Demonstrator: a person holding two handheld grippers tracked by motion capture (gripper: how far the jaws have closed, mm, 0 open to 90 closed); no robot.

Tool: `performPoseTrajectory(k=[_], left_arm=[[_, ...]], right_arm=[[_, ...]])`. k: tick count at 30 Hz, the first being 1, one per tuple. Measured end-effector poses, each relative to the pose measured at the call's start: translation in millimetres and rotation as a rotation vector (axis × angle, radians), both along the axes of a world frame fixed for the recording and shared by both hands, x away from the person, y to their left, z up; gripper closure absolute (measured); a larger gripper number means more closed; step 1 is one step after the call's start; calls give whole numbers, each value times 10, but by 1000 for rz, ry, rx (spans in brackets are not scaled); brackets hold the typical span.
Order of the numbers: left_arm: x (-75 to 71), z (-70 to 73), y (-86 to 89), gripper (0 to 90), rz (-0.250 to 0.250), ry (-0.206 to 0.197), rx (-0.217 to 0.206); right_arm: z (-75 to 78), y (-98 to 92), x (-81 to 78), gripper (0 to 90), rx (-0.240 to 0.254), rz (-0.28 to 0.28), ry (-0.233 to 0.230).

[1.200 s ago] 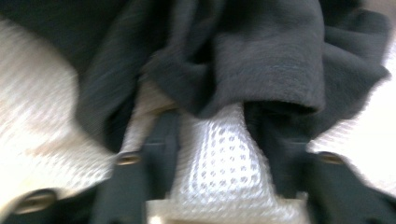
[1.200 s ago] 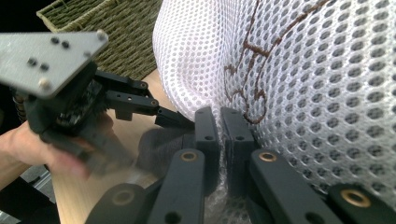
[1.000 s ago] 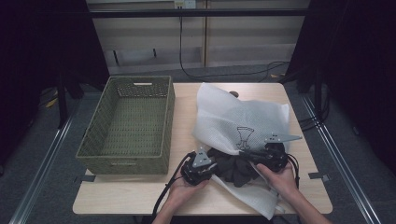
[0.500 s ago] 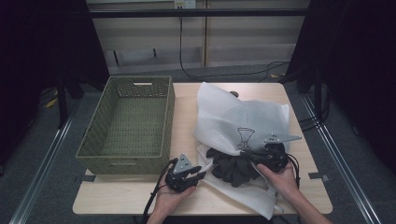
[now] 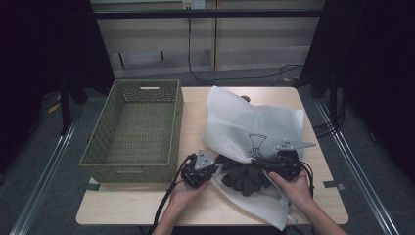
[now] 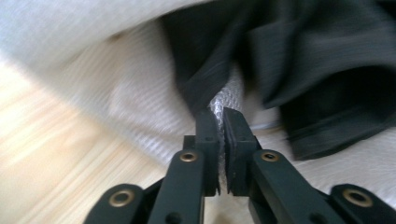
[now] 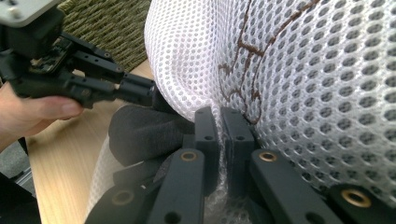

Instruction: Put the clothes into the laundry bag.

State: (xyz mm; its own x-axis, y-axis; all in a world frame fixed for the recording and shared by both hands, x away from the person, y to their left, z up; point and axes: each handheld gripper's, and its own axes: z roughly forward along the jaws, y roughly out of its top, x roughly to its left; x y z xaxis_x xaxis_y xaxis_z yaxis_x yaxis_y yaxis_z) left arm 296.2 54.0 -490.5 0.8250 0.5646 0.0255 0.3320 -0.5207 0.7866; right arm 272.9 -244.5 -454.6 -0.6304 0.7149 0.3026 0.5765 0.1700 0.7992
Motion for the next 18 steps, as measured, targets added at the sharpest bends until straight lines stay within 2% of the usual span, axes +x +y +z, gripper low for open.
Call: performPoseTrajectory(k=[1,5,7,11,13,15,17,18], left_arm=[[0,-10,32,871,36,13,-18],[-100,11,191,882,91,4,-34],[-209,30,273,885,103,-13,-46],[-406,-25,416,886,134,-7,-78],[-477,-74,420,886,141,-5,-56],[-518,-101,435,880,137,13,-96],[-540,-106,434,876,154,20,-86],[-558,-99,419,866,143,14,-97]], right_arm=[[0,0,0,870,0,0,0],[-4,-7,3,871,-9,-6,-1],[-4,-9,13,872,-21,-14,-6],[0,-5,19,873,-45,-25,-17],[4,-5,30,873,-53,-35,-19],[8,-9,42,874,-63,-42,-23],[8,-14,41,874,-64,-42,-26],[8,-15,41,874,-64,-43,-25]])
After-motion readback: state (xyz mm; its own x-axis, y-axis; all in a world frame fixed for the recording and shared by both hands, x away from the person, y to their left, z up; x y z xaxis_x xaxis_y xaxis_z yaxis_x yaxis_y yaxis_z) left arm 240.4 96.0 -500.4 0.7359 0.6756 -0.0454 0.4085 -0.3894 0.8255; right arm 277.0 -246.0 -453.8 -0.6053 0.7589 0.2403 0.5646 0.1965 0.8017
